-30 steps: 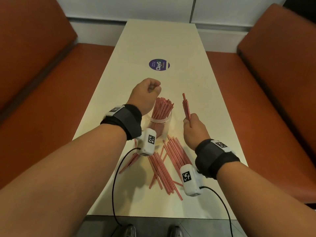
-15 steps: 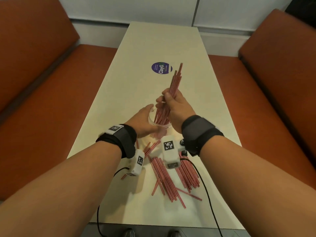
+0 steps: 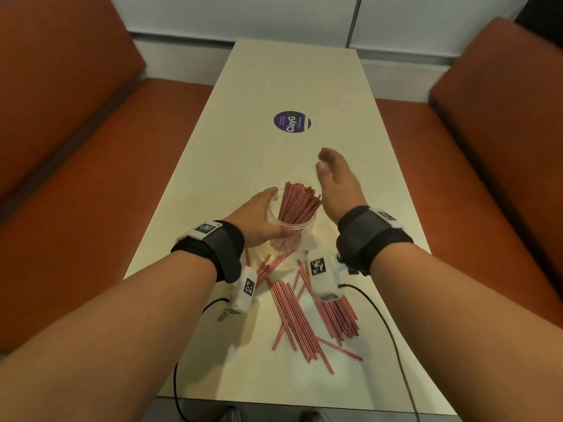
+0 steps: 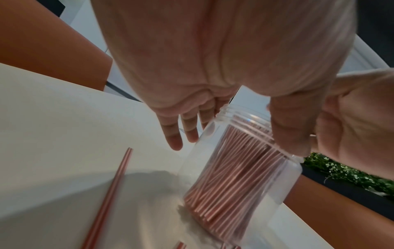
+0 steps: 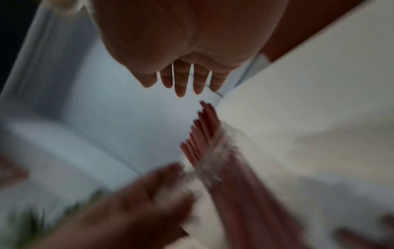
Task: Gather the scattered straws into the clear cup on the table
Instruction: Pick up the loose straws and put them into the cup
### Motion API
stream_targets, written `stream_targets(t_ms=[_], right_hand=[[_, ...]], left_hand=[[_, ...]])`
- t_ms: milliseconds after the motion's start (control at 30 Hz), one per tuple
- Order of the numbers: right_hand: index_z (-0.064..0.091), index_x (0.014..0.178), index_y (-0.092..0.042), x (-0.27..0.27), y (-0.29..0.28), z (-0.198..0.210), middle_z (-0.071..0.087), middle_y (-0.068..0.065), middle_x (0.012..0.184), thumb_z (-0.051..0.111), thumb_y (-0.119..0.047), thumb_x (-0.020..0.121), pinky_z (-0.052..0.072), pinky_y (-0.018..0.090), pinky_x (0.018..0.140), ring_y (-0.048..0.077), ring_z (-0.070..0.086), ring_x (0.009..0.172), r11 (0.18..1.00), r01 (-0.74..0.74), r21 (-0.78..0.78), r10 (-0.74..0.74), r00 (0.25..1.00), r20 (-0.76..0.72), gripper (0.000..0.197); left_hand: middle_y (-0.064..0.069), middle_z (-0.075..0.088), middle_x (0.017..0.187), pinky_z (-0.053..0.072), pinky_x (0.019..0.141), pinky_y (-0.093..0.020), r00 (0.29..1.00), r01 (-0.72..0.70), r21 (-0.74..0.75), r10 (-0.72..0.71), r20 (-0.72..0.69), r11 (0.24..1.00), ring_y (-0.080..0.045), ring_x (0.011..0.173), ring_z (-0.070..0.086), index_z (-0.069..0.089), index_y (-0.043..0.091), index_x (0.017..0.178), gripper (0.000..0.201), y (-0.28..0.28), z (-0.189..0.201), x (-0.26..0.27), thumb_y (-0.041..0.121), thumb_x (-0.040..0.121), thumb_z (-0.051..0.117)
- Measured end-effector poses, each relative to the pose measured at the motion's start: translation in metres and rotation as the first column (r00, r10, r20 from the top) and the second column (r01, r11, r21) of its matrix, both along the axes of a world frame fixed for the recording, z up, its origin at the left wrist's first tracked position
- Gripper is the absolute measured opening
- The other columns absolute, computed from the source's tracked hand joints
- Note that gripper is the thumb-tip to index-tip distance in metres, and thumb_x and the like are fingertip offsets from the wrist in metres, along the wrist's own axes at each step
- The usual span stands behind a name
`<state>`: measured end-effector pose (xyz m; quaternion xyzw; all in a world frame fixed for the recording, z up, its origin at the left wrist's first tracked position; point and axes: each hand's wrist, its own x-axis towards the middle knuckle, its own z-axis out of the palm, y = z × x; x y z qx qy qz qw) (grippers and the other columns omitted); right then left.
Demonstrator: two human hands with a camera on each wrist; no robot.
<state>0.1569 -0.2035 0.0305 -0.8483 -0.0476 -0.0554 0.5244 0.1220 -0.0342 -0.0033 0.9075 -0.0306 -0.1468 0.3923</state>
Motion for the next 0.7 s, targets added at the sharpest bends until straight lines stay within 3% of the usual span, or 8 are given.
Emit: stream_targets(t_ms=[100, 167, 267, 333, 400, 500, 600, 700], right_hand=[[0.029, 0.149, -0.014, -0.005, 0.009, -0.014, 0.031, 0.005, 0.155, 0.034, -0.033, 0.102, 0.021, 0.031, 0.115, 0.020, 0.028, 0.143, 0.864, -0.258, -0.432, 0.232, 0.966, -0.113, 0.051], [0.027, 0.150, -0.012, -0.005, 0.015, -0.020, 0.025, 0.007, 0.158, 0.030, -0.033, 0.103, 0.014, 0.031, 0.118, 0.021, 0.020, 0.147, 0.777, -0.331, -0.536, 0.287, 0.943, -0.167, 0.051], [0.034, 0.148, -0.014, -0.004, 0.009, -0.017, 0.031, 0.006, 0.156, 0.032, -0.032, 0.103, 0.018, 0.032, 0.117, 0.020, 0.027, 0.144, 0.837, -0.273, -0.474, 0.247, 0.962, -0.119, 0.048], [0.041, 0.143, -0.016, -0.010, -0.005, -0.016, 0.041, 0.005, 0.150, 0.035, -0.030, 0.102, 0.026, 0.032, 0.113, 0.021, 0.037, 0.138, 0.908, -0.170, -0.382, 0.160, 0.985, -0.058, 0.044], [0.048, 0.137, -0.014, -0.016, -0.025, -0.024, 0.051, 0.008, 0.140, 0.038, -0.029, 0.101, 0.036, 0.035, 0.108, 0.024, 0.049, 0.128, 0.931, -0.047, -0.361, 0.038, 0.999, -0.031, 0.041], [0.053, 0.130, -0.013, -0.034, -0.050, -0.047, 0.058, 0.012, 0.127, 0.043, -0.030, 0.098, 0.045, 0.039, 0.099, 0.027, 0.057, 0.113, 0.893, 0.012, -0.450, -0.090, 0.984, -0.152, 0.037], [0.054, 0.126, -0.014, -0.055, -0.058, -0.062, 0.059, 0.011, 0.122, 0.046, -0.031, 0.097, 0.047, 0.037, 0.093, 0.026, 0.059, 0.107, 0.855, -0.056, -0.516, -0.086, 0.965, -0.248, 0.035], [0.054, 0.126, -0.015, -0.072, -0.063, -0.069, 0.058, 0.010, 0.123, 0.046, -0.034, 0.096, 0.048, 0.037, 0.093, 0.025, 0.059, 0.106, 0.811, -0.144, -0.567, -0.052, 0.947, -0.316, 0.036]], left_hand=[[-0.004, 0.024, 0.158, 0.030, 0.115, -0.038, 1.000, -0.003, -0.004, 0.003, 0.017, 1.000, -0.019, 0.143, 0.027, 0.013, 0.016, 0.152, 0.107, -0.001, -0.001, 0.000, 0.045, 0.072, 0.077], [-0.004, 0.023, 0.158, 0.030, 0.114, -0.039, 1.000, 0.002, 0.001, -0.002, 0.017, 1.000, -0.020, 0.143, 0.027, 0.013, 0.016, 0.152, 0.106, 0.000, 0.000, 0.000, 0.045, 0.073, 0.076], [-0.003, 0.029, 0.155, 0.036, 0.109, -0.038, 1.000, -0.009, -0.015, 0.009, -0.013, 1.000, -0.021, 0.137, 0.037, 0.015, 0.016, 0.152, 0.099, 0.006, 0.005, -0.003, 0.049, 0.077, 0.071], [-0.005, 0.044, 0.145, 0.042, 0.102, -0.038, 0.988, -0.152, 0.052, 0.150, 0.036, 0.987, -0.023, 0.126, 0.049, 0.029, 0.014, 0.147, 0.073, 0.019, 0.007, -0.008, 0.048, 0.089, 0.058], [-0.012, 0.059, 0.124, 0.047, 0.090, -0.037, 0.942, -0.335, 0.259, 0.321, 0.096, 0.906, -0.029, 0.109, 0.058, 0.053, 0.008, 0.125, 0.045, 0.037, 0.003, -0.013, 0.042, 0.095, 0.048], [-0.012, 0.068, 0.099, 0.047, 0.070, -0.031, 0.956, -0.259, 0.524, 0.292, 0.020, 0.811, -0.028, 0.085, 0.061, 0.062, 0.008, 0.093, 0.035, 0.042, -0.012, -0.027, 0.042, 0.092, 0.053], [-0.006, 0.064, 0.090, 0.047, 0.069, -0.031, 0.964, -0.207, 0.524, 0.263, -0.033, 0.826, -0.025, 0.083, 0.061, 0.060, 0.012, 0.093, 0.036, 0.023, -0.024, -0.035, 0.047, 0.085, 0.063], [-0.007, 0.066, 0.097, 0.051, 0.080, -0.034, 0.961, -0.228, 0.468, 0.274, -0.030, 0.854, -0.025, 0.089, 0.062, 0.063, 0.012, 0.098, 0.029, 0.017, -0.022, -0.040, 0.035, 0.083, 0.070]])
